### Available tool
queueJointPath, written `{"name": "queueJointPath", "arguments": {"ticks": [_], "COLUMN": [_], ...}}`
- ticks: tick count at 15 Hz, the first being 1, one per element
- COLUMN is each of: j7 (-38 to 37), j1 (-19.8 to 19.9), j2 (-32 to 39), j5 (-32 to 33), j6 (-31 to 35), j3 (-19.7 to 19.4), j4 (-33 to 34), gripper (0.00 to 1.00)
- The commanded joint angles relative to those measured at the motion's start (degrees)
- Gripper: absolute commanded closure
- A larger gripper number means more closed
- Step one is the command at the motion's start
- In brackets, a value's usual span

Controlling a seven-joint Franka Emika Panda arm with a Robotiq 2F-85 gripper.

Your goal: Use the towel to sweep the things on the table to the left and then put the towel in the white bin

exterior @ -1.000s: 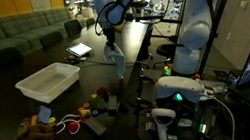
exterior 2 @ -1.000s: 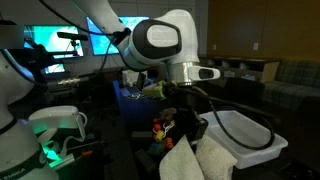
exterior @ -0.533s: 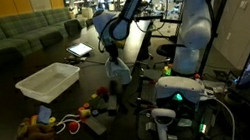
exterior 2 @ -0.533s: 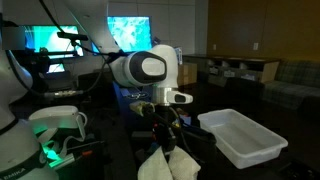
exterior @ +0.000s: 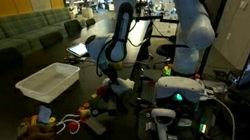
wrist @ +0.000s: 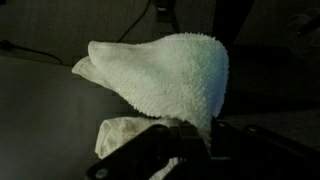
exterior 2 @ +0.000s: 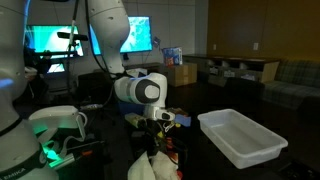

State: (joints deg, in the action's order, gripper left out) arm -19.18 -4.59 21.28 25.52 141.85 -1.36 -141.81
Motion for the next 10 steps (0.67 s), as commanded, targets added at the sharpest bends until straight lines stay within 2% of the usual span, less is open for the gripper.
{"name": "queueJointPath", "arguments": {"ticks": [1, 10], "j7": [1.0, 3.3], "j1": [-3.0, -8.3], "j2": [4.8, 12.5], "j5": [-4.7, -12.0], "j6": [0.0, -6.4], "j3": [1.1, 4.1], "j4": [5.5, 20.1], "gripper": [0.88, 0.87]}}
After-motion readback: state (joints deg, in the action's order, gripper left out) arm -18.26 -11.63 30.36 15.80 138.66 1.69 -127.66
